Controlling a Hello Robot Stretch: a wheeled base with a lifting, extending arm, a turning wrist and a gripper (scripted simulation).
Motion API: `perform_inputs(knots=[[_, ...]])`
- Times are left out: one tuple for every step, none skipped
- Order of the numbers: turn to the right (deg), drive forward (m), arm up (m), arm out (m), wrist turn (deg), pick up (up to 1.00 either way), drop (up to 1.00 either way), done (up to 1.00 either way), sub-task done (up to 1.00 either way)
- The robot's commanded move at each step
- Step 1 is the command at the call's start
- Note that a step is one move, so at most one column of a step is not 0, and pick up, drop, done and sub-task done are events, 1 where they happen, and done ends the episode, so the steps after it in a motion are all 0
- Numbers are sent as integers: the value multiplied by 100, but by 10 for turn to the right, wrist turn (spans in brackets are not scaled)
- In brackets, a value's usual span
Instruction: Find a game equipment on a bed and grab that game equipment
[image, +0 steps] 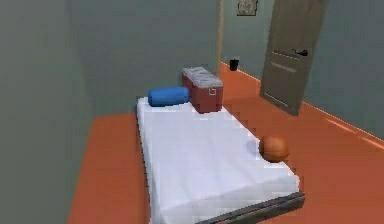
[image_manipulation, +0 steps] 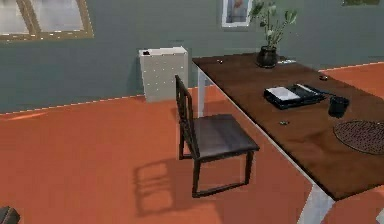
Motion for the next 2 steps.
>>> perform_inputs(knots=[[300, 0, 0, 0, 0, 0, 0, 0, 0], [0, 55, 0, 0, 0, 0, 0, 0, 0]])
